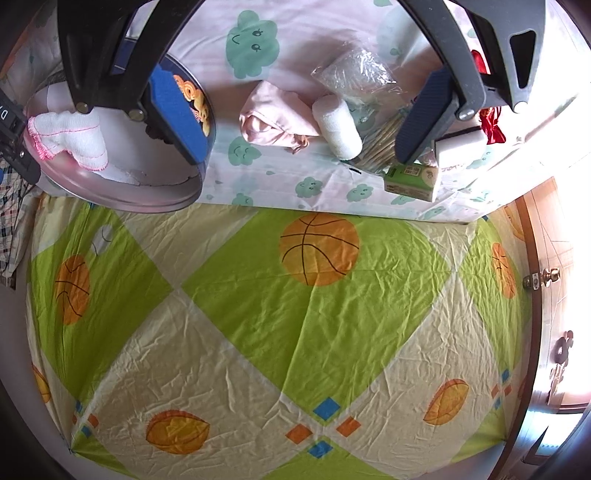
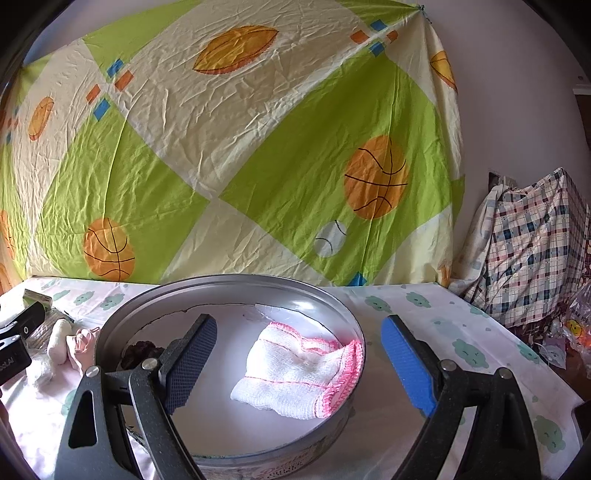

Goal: Organize soft objects
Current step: 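Withdraw both tools from the tin toward the remaining items, then grasp the clear plastic bag with the right tool while the left tool grasps the white sponge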

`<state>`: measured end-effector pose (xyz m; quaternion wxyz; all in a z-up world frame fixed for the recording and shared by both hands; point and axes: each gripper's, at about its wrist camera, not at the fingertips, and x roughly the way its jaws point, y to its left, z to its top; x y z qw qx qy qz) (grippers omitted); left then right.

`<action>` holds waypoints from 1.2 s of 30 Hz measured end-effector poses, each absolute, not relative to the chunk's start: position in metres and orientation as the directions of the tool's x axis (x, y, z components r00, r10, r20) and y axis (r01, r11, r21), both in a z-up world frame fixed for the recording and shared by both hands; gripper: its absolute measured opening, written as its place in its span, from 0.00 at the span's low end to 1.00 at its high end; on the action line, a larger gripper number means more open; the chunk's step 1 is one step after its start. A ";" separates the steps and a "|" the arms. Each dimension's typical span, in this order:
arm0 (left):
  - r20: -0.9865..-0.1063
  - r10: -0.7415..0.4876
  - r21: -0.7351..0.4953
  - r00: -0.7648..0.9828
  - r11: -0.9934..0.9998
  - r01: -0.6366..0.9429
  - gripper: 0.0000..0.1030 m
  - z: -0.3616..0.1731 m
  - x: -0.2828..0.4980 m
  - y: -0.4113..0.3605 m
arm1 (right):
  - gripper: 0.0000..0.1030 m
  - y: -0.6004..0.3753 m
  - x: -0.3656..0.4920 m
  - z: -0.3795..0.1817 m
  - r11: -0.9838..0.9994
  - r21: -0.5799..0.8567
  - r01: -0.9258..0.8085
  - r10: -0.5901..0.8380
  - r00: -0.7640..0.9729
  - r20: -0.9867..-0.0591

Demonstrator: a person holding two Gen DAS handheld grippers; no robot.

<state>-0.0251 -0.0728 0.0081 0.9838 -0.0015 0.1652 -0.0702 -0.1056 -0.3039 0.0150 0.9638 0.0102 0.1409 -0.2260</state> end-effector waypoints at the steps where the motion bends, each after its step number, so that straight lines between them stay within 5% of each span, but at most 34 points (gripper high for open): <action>1: -0.326 -0.138 -0.027 0.935 0.990 0.137 1.00 0.008 -0.025 -0.070 | 0.89 -0.302 -0.108 0.015 0.898 -0.042 0.437 -0.431 0.861 -0.271; 17: -0.337 -0.096 -0.010 0.937 0.995 0.098 1.00 0.007 -0.018 -0.025 | 0.89 -0.247 -0.117 0.021 0.944 -0.058 0.326 -0.330 0.918 -0.219; 36: -0.380 0.095 -0.037 0.920 0.992 -0.118 1.00 0.002 0.021 0.091 | 0.89 -0.140 -0.078 0.008 0.993 -0.086 0.082 -0.107 0.931 -0.350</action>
